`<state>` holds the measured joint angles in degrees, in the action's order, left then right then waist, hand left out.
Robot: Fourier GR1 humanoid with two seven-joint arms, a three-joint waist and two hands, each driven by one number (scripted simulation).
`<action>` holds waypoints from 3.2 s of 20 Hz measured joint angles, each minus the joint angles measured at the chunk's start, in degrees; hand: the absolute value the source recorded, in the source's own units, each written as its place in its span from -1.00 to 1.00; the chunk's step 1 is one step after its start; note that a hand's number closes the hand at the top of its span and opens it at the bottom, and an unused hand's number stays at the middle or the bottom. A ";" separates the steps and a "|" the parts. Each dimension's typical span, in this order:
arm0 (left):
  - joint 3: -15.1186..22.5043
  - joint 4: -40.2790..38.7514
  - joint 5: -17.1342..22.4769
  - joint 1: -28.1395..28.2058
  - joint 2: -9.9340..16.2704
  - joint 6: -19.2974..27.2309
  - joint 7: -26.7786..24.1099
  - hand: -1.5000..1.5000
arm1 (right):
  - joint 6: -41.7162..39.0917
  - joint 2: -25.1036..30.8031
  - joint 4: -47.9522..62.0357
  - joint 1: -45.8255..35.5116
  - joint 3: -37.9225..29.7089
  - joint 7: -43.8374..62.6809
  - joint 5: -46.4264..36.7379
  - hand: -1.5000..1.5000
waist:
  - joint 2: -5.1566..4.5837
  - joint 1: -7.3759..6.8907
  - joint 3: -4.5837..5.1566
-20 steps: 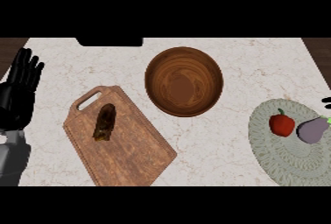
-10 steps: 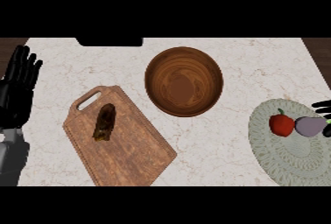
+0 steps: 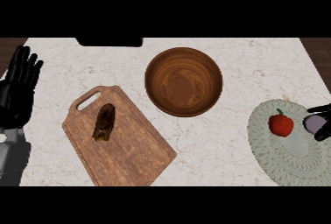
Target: Pick the eggplant from the placemat and place it in the bowl
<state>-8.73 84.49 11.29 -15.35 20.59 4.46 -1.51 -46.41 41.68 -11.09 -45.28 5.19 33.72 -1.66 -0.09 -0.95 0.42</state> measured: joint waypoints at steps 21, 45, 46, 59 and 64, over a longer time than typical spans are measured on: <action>-1.83 0.49 -0.35 0.61 -0.37 -1.43 0.63 0.00 | 9.24 1.83 -10.29 7.39 4.20 -17.49 -10.89 1.00 | 0.24 0.62 0.12; -2.40 1.66 -1.19 1.79 -0.93 -1.06 1.20 0.00 | 39.46 18.97 -36.21 13.13 -0.46 -61.39 -17.73 1.00 | 0.47 1.86 -0.37; -2.29 1.37 -1.27 2.14 -1.20 -1.19 0.73 0.00 | 38.24 19.02 -37.94 12.59 -1.38 -60.82 -16.33 1.00 | 0.49 1.90 -0.37; -2.03 1.80 -2.21 2.30 -1.91 -1.12 0.61 0.00 | 22.99 13.33 -64.21 6.65 -6.78 -34.94 2.15 1.00 | 0.56 1.51 -0.31; -1.93 0.66 -2.41 0.99 -2.17 -1.54 0.30 0.00 | 22.76 7.44 -68.76 0.65 -3.39 -23.72 2.54 1.00 | 0.26 0.75 -0.32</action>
<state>-10.65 85.15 8.88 -14.36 18.43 2.92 -1.21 -23.65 49.11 -79.85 -44.64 1.80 9.99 0.88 0.16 -0.20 0.11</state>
